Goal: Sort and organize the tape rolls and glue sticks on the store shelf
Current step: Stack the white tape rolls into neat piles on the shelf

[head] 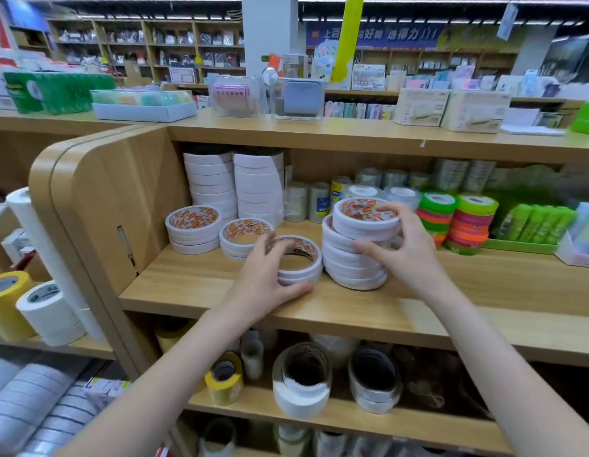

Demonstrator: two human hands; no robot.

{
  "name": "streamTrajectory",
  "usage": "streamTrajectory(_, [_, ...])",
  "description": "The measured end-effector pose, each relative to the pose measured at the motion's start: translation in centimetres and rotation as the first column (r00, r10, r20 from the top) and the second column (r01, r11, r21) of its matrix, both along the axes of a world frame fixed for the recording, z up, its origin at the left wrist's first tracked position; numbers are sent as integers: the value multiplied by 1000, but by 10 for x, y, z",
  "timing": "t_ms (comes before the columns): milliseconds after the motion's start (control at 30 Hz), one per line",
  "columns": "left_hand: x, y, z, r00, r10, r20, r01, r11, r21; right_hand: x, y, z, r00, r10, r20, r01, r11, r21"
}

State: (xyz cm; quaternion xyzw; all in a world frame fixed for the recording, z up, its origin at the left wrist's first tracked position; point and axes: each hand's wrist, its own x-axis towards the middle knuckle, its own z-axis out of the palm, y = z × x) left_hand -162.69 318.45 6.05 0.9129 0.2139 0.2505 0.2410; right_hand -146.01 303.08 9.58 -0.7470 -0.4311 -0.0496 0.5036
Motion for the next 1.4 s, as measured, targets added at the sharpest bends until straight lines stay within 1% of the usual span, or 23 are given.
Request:
streamTrajectory(67, [-4,-4,-4,1000,15,25,-17,996,83,3,-3,8,987,-27,161,48,991,-125])
streamTrajectory(133, [-3,-4,-4,999,27,21,-29,991,129,4,-5,17,954,8,299,69,967,-245])
streamTrajectory(200, [-2,-3,0,999,43,-20,-38,977,211,3,-6,26,905,69,421,101,924,-370])
streamTrajectory(233, [-2,-2,2,997,43,-59,-26,966,257,2,-6,30,886,91,456,130,893,-431])
streamTrajectory(300, [-3,2,10,985,8,-175,43,957,287,2,-5,38,865,110,490,203,816,-541])
streamTrajectory(400, [-6,10,22,933,-68,-353,161,957,241,2,0,54,858,165,486,251,690,-679])
streamTrajectory(433, [-7,12,26,922,-66,-381,168,956,240,1,2,60,852,188,488,259,659,-706])
streamTrajectory(500, [-8,13,29,924,-35,-381,150,949,278,2,6,67,818,265,510,268,610,-746])
streamTrajectory(567, [-10,14,28,951,-30,-307,123,950,287,3,9,71,780,344,523,238,610,-756])
streamTrajectory(633, [-16,17,30,983,-65,-172,104,968,227,0,12,75,766,368,526,214,626,-750])
streamTrajectory(733, [-28,19,47,996,-84,30,76,978,194,-7,18,86,740,364,566,173,710,-682])
streamTrajectory(833, [-40,26,74,977,-15,213,-30,979,202,-19,30,103,745,360,562,56,805,-591])
streamTrajectory(900, [-48,42,86,958,80,274,-148,961,234,-27,44,110,739,391,549,-21,828,-561])
streamTrajectory(1000, [-57,73,83,934,281,219,-340,888,311,-40,72,109,750,425,506,-79,818,-569])
streamTrajectory(1067, [-61,92,72,919,366,147,-394,860,325,-46,97,98,766,448,461,-129,809,-573])
streamTrajectory(1133, [-61,106,60,921,390,-3,-367,870,330,-53,119,75,754,490,438,-160,784,-600])
streamTrajectory(1167, [-60,111,56,919,381,-97,-326,877,352,-54,129,62,744,516,424,-180,766,-617])
streamTrajectory(1200, [-60,115,54,918,365,-155,-286,881,377,-55,135,50,742,533,407,-194,752,-630])
streamTrajectory(1233, [-61,118,53,924,341,-174,-254,886,388,-54,139,41,749,536,389,-211,750,-627])
streamTrajectory(1267, [-63,119,54,938,311,-154,-237,898,370,-51,139,35,770,515,376,-215,764,-608])
streamTrajectory(1333, [-70,118,58,964,255,-70,-220,920,325,-46,137,31,795,487,362,-242,802,-547])
streamTrajectory(1400, [-74,118,60,966,249,-65,-209,905,370,-42,135,32,796,492,352,-271,811,-519])
